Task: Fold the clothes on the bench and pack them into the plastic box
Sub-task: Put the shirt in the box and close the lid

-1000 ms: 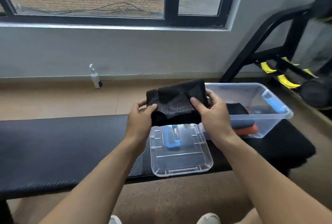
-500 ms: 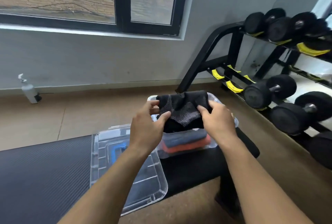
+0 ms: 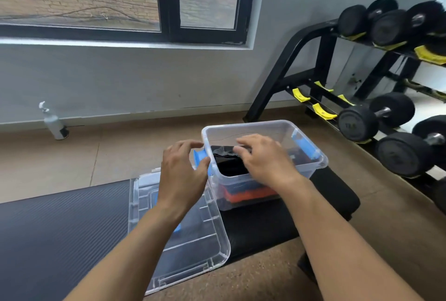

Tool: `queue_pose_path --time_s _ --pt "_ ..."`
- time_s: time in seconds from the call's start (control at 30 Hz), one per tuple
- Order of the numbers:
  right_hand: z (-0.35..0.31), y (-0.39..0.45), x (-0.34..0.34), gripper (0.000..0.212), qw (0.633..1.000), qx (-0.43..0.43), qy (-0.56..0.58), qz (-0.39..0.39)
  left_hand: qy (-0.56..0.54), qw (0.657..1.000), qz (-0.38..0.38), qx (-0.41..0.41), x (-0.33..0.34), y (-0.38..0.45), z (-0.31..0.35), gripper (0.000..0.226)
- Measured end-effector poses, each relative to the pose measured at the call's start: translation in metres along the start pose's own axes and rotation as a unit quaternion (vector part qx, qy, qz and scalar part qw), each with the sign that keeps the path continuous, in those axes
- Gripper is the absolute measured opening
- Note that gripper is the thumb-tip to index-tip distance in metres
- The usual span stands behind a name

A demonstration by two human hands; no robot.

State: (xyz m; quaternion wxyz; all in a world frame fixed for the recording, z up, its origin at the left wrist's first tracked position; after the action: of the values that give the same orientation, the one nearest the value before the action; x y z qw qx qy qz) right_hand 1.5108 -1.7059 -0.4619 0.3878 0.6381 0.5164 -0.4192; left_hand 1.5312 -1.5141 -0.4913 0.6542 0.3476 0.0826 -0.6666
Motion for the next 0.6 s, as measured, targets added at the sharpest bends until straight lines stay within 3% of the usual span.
queue_pose_path --time_s 0.1,0.17,0.27,0.37,0.43,0.53,0.6 --pt "-0.001 0.002 0.031 0.045 0.988 0.041 -0.067 -0.131 0.015 0.999 -0.029 -0.027 -0.007 -0.010 -0.016 0.029" --pt "0.011 0.001 0.036 0.049 0.978 0.098 -0.089 -0.158 0.023 0.997 -0.048 -0.048 -0.011 -0.017 -0.029 0.030" --pt "0.014 0.000 0.028 0.041 0.978 0.141 -0.086 -0.126 0.038 0.993 -0.074 -0.086 -0.020 -0.028 -0.053 0.032" --pt "0.007 -0.005 0.017 0.049 0.982 0.143 -0.113 -0.048 0.069 0.981 -0.098 -0.153 -0.031 -0.035 -0.085 0.045" --pt "-0.013 -0.011 0.013 0.043 0.989 0.081 -0.119 0.032 0.091 0.969 -0.125 -0.192 -0.036 -0.041 -0.105 0.052" --pt "-0.075 -0.047 0.012 0.023 0.980 -0.139 -0.035 0.134 0.107 0.956 -0.154 -0.224 -0.042 -0.048 -0.126 0.056" --pt "-0.118 -0.085 0.043 0.026 0.964 -0.264 -0.025 0.024 0.085 0.959 -0.142 -0.230 -0.047 -0.049 -0.134 0.056"
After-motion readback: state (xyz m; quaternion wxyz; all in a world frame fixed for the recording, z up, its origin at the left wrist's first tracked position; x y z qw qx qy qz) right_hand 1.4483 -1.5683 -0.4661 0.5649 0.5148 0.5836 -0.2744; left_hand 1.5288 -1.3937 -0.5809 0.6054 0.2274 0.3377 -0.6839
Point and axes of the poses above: each hand's wrist, its own y-axis towards the middle knuckle, its own x-axis out of the palm, z = x × y, the point moved 8 cm from there along y, towards the middle knuckle, and after that the axes turned 5 degrees about -z, right-handed, at the moved point
